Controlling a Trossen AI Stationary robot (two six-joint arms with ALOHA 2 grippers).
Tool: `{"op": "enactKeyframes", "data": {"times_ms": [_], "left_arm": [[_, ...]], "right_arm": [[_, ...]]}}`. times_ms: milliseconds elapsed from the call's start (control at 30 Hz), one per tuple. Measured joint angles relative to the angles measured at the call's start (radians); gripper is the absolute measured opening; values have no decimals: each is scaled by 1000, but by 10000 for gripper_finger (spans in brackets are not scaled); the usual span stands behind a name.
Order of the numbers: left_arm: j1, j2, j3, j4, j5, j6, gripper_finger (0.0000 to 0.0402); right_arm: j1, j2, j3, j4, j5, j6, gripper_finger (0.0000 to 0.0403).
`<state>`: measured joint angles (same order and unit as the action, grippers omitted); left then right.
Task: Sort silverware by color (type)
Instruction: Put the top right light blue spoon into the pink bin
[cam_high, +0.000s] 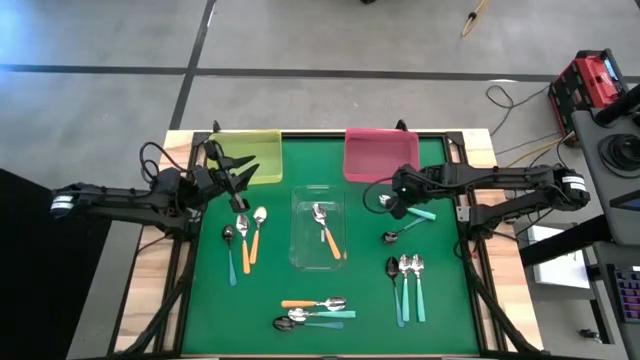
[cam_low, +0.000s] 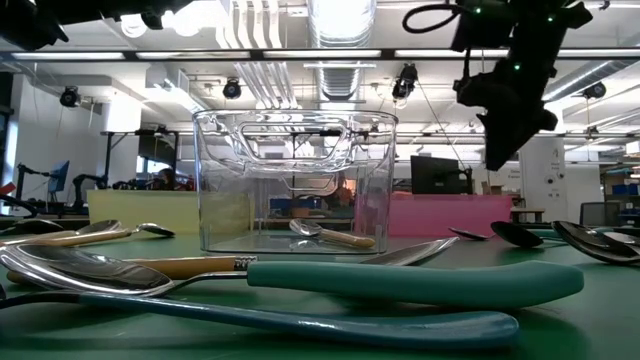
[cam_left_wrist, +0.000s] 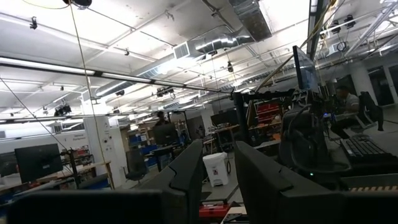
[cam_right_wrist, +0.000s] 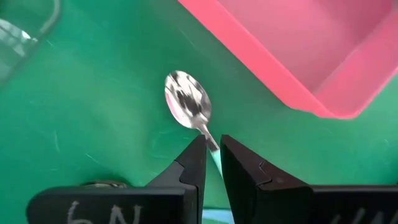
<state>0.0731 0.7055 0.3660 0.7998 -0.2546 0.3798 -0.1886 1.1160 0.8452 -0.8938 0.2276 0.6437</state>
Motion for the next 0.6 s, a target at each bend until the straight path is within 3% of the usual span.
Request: {"op": "enactKeyframes", "data": {"times_ms": [367, 600], "left_arm": [[0, 0, 0, 0, 0, 0, 77], [0, 0, 0, -1, 0, 0, 77]], "right_arm": [[1, 5, 0, -8, 0, -41, 38], [1, 117, 0, -15, -25, -92, 38]]}}
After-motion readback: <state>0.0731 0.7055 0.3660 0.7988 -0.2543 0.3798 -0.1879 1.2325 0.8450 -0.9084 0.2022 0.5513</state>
